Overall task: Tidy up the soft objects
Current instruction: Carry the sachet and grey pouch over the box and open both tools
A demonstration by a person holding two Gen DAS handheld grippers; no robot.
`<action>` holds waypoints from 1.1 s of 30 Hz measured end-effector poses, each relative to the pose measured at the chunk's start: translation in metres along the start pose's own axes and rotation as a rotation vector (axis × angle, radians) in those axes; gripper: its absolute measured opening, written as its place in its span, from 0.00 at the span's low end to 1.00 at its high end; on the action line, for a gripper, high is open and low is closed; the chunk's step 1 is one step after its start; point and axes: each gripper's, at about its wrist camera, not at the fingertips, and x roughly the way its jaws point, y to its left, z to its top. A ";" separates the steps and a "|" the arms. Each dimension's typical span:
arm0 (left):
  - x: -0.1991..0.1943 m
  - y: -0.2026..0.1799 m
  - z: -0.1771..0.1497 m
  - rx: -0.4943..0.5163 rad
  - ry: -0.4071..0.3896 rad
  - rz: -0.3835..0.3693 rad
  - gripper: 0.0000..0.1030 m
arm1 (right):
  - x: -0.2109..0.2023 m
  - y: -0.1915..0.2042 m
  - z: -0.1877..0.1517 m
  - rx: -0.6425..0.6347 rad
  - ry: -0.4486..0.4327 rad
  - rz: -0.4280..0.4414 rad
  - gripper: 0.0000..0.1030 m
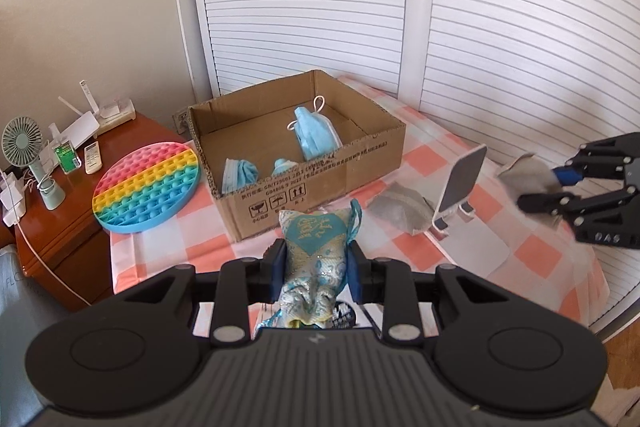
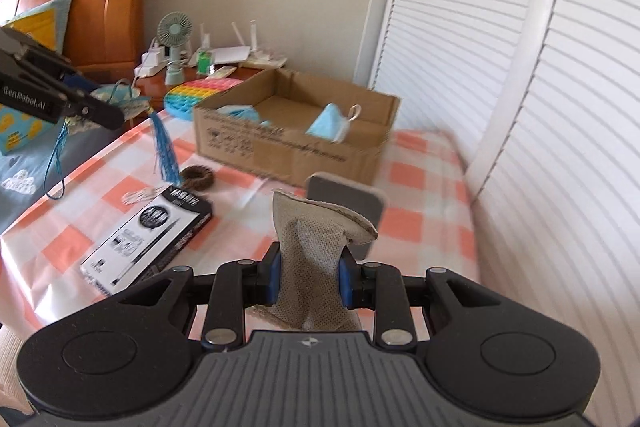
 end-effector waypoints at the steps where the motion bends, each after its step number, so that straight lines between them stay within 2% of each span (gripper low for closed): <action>1: 0.003 0.001 0.003 -0.001 0.000 -0.002 0.28 | -0.001 -0.004 0.003 0.002 -0.004 -0.004 0.31; 11: 0.043 0.009 0.059 0.017 -0.010 0.011 0.28 | 0.014 -0.044 0.055 -0.031 -0.056 -0.022 0.31; 21: 0.118 0.032 0.121 -0.018 0.009 0.072 0.29 | 0.098 -0.056 0.126 -0.090 -0.029 0.016 0.31; 23: 0.133 0.039 0.129 -0.036 0.008 0.082 0.35 | 0.118 -0.056 0.140 -0.101 -0.022 0.024 0.31; 25: 0.144 0.044 0.132 -0.047 0.017 0.101 0.63 | 0.136 -0.055 0.152 -0.100 -0.013 0.034 0.33; 26: 0.147 0.046 0.131 -0.045 0.021 0.124 0.69 | 0.146 -0.055 0.157 -0.093 -0.004 0.043 0.42; 27: 0.148 0.046 0.129 -0.042 0.019 0.146 0.74 | 0.154 -0.055 0.162 -0.084 0.001 0.044 0.58; 28: 0.147 0.045 0.126 -0.035 0.014 0.158 0.77 | 0.161 -0.054 0.165 -0.080 0.005 0.048 0.65; 30: 0.139 0.045 0.120 -0.021 0.007 0.158 0.82 | 0.169 -0.053 0.169 -0.071 0.014 0.049 0.89; 33: 0.122 0.042 0.110 -0.012 -0.007 0.164 0.90 | 0.167 -0.053 0.170 -0.046 -0.007 0.038 0.98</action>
